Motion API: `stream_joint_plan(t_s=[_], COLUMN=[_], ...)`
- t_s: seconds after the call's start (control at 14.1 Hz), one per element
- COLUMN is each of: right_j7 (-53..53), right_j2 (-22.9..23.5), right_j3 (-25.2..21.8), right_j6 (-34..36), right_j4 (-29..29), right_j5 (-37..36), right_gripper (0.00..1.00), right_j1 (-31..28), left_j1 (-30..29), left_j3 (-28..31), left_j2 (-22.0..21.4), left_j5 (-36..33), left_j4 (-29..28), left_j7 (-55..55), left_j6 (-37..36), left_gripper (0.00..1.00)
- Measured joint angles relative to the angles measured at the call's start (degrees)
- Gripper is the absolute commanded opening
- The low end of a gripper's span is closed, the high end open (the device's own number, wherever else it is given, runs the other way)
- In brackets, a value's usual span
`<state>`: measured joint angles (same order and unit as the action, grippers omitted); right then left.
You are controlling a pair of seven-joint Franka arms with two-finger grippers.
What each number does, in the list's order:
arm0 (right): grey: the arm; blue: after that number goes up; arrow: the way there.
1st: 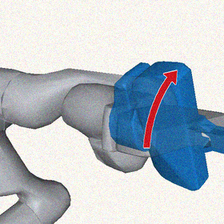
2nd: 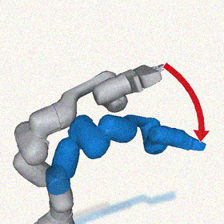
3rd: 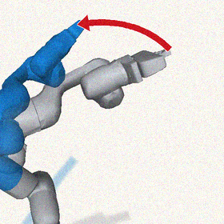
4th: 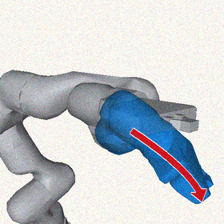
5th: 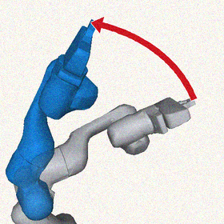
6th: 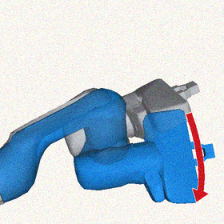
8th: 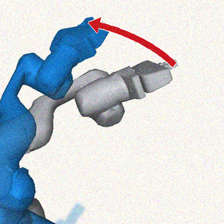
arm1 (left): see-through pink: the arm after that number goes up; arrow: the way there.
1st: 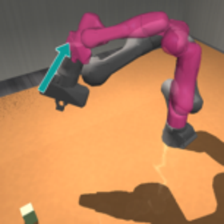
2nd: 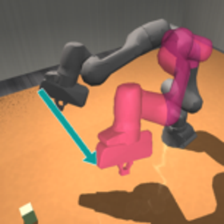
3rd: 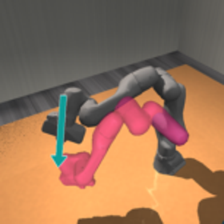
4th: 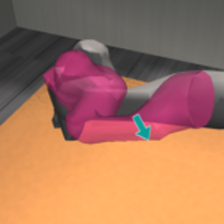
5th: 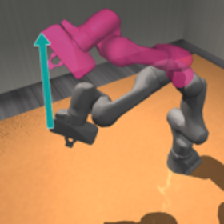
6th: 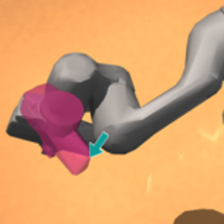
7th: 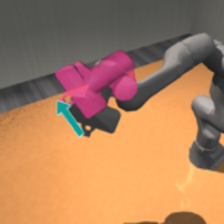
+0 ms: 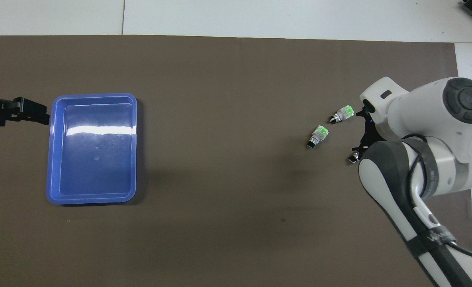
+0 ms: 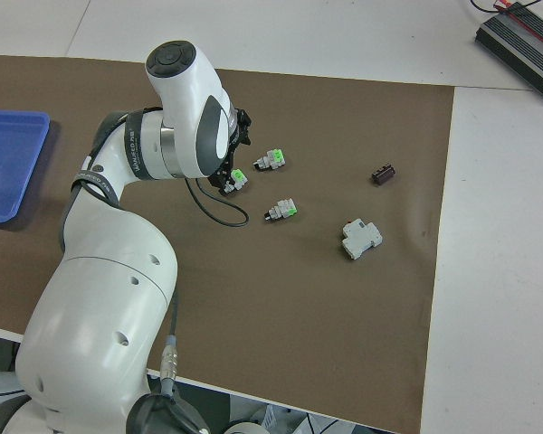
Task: Turn and place switch with both arms
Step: 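Reach the right gripper down to the green-topped switch, then grasp the green-topped switch with the right gripper and lift it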
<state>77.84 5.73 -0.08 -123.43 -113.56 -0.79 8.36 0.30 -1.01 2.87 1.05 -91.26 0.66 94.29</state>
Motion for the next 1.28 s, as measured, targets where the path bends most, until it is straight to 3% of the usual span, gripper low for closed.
stream_joint_plan(t_s=[0.21,0.5,0.78,1.07,1.28], right_j7=[11.8,19.6,20.8,21.5,21.6], right_j2=[3.3,6.9,9.8,9.7,9.3], right_j3=[0.0,0.0,0.1,0.0,-0.3], right_j6=[-6.9,-13.3,-15.0,-15.6,-20.1], right_j4=[-1.7,-2.0,-2.3,-4.4,-7.7], right_j5=[0.0,-0.4,-4.5,-5.3,-5.6], right_gripper=[1.0,1.0,1.0,1.0,1.0], right_j1=[1.1,1.5,4.7,5.2,5.2], left_j1=[0.1,0.1,0.2,0.1,0.1], left_j3=[0.0,-0.2,-0.3,-0.2,-0.2], left_j2=[0.0,0.0,-0.1,-0.9,-1.4], left_j5=[0.0,0.0,0.0,0.0,0.0], left_j4=[0.0,0.0,-0.3,-2.1,-3.1], left_j7=[0.0,0.0,0.0,0.0,0.0], left_j6=[0.0,0.0,0.0,0.2,0.5], left_gripper=[1.0,1.0,1.0,1.0,1.0])
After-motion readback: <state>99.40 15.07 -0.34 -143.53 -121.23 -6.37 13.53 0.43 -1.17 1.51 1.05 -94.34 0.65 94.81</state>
